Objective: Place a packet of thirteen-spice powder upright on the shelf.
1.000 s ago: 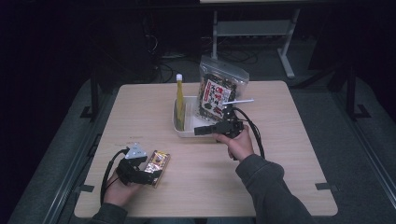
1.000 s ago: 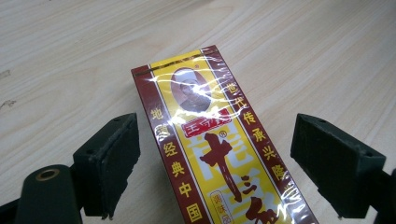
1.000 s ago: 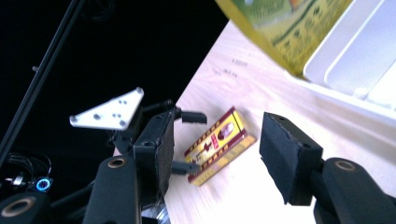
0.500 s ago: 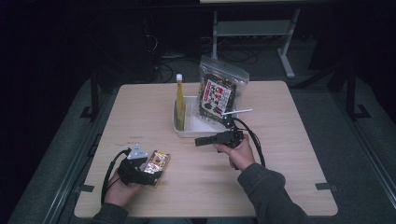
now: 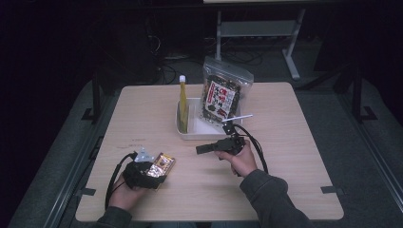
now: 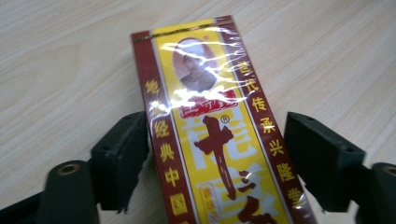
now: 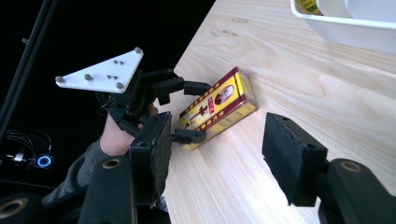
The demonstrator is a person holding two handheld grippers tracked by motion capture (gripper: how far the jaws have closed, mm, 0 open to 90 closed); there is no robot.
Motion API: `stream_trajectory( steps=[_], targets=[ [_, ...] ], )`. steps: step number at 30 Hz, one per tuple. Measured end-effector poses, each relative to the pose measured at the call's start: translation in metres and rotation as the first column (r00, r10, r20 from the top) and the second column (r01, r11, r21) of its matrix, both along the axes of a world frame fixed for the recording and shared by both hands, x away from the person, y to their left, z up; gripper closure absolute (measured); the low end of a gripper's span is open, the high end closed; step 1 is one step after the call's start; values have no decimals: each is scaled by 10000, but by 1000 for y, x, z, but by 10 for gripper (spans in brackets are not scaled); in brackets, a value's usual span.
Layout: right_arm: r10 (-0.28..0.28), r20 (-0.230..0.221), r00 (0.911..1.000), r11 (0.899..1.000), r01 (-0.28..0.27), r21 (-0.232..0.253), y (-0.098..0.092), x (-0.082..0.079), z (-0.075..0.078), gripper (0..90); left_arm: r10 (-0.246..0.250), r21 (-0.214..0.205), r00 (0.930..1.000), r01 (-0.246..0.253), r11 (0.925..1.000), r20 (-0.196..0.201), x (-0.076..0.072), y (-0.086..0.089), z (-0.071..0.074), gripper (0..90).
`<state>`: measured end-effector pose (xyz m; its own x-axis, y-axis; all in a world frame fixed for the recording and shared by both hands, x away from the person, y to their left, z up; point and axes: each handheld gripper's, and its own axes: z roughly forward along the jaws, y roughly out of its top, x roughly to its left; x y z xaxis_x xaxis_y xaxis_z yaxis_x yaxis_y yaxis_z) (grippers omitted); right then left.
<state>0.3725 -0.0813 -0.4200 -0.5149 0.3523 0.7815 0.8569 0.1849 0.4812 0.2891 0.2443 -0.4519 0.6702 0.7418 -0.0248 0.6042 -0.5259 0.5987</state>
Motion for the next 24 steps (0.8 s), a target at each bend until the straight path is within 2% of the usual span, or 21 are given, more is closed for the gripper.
stream_trajectory(
  steps=[2, 7, 15, 24],
  targets=[
    [23, 43, 10000, 10000, -22, -54, 1, 0, 0, 413, -50, 60, 10000, 50, 10000, -4, -1, -1, 1, 301],
    [159, 35, 9999, 9997, -159, -211, 4, -1, 0, 412, -168, 395, 9998, 163, 9991, 124, -3, -5, 4, 319],
    [477, 143, 9988, 9964, -465, -703, 15, -1, 1, 423, -673, 29, 9942, 673, 9977, 837, -10, -15, 16, 321],
    [592, 181, 9981, 9914, -567, -1181, 22, 3, 1, 448, -1266, -277, 9844, 1309, 9910, 1220, -16, -30, 25, 321]
  ],
)
